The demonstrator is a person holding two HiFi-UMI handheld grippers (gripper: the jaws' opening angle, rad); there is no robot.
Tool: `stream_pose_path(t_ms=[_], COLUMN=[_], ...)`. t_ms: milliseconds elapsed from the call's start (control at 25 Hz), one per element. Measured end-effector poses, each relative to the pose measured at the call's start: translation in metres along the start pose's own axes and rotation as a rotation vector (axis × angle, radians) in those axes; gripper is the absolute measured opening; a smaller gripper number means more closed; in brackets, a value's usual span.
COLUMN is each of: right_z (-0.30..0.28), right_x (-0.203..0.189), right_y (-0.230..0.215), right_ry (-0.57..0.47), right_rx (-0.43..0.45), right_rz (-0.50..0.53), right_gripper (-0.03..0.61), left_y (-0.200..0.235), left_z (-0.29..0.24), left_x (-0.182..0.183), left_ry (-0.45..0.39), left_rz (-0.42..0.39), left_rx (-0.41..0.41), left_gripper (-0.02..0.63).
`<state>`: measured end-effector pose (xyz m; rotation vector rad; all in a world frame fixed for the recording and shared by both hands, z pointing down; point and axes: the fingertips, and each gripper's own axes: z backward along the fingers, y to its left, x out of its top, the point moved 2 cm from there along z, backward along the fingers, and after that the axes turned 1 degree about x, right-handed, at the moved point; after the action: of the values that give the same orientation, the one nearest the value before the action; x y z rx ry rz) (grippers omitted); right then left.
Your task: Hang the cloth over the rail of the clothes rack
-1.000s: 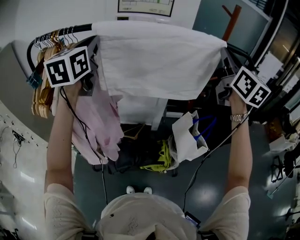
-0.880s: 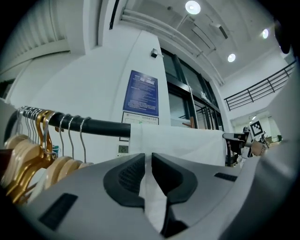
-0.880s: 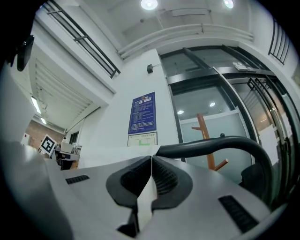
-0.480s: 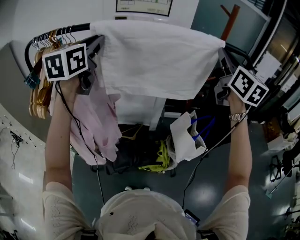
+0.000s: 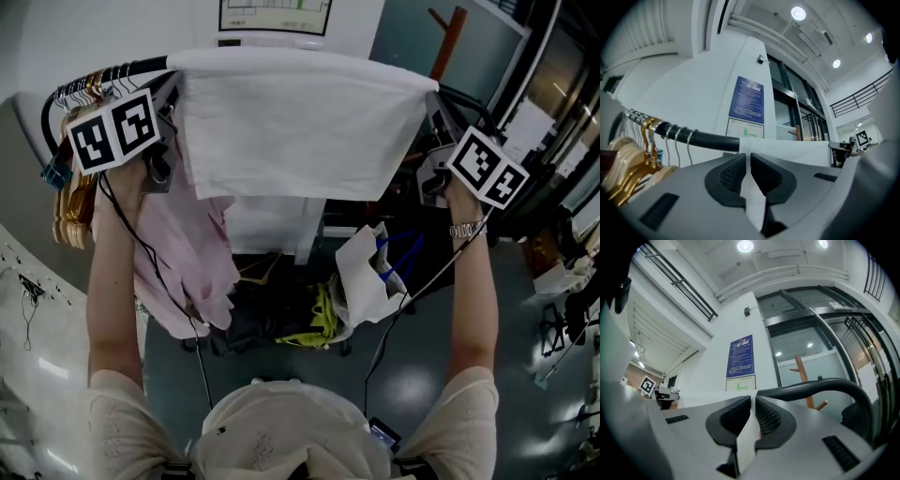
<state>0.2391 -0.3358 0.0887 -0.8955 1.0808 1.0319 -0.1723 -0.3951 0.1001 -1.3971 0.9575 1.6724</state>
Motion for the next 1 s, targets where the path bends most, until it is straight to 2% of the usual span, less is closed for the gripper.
stream_pose_path(t_ms=[80, 160, 240, 320, 360, 400, 520, 600, 760, 1000], right_z=[0.003, 0.009, 0.017, 0.028, 0.034, 0.04, 0.058, 0.075, 0.103, 0.131], right_x=[-0.001, -0.002, -0.005, -0.013, -0.018, -0.024, -0.053, -0.084, -0.147, -0.238], right_y=[-0.003, -0.008, -0.015, -0.015, -0.009, 0.003, 0.053, 0.085, 0.127, 0.165], right_ry=[-0.034, -0.054, -0.052, -0.046, -0.053, -0.065, -0.079, -0.053, -0.017, 0.125], right_rx=[-0.025, -0.056, -0.094, -0.09, -0.049, 0.015, 0.222, 0.283, 0.273, 0.206], right_rz=[0.013, 0.02, 0.027, 0.037, 0.04, 0.043, 0.06, 0.091, 0.134, 0.08], right_gripper=[0.026, 0.072, 0.078, 0.077, 0.073, 0.04, 0.02, 0.02, 0.02, 0.02], left_y=[0.007, 0.01, 0.009, 0.003, -0.004, -0.012, -0.045, -0.064, -0.091, -0.142], left_z=[0.01, 0.023, 0.039, 0.056, 0.064, 0.071, 0.081, 0.087, 0.1, 0.126], left_x=[0.006, 0.013, 0.017, 0.017, 0.015, 0.009, -0.03, -0.071, -0.144, -0.228], left_ry=[-0.099, -0.207, -0.294, -0.349, -0.366, -0.371, -0.312, -0.243, -0.16, -0.049], left_rz=[-0.022, -0.076, -0.123, -0.14, -0.144, -0.156, -0.214, -0.204, -0.143, -0.088], left_rx=[0.084, 0.157, 0.213, 0.232, 0.214, 0.178, 0.019, -0.046, -0.078, -0.2], left_gripper=[0.018, 0.019, 0.018, 0.018, 0.017, 0.017, 0.012, 0.012, 0.012, 0.012])
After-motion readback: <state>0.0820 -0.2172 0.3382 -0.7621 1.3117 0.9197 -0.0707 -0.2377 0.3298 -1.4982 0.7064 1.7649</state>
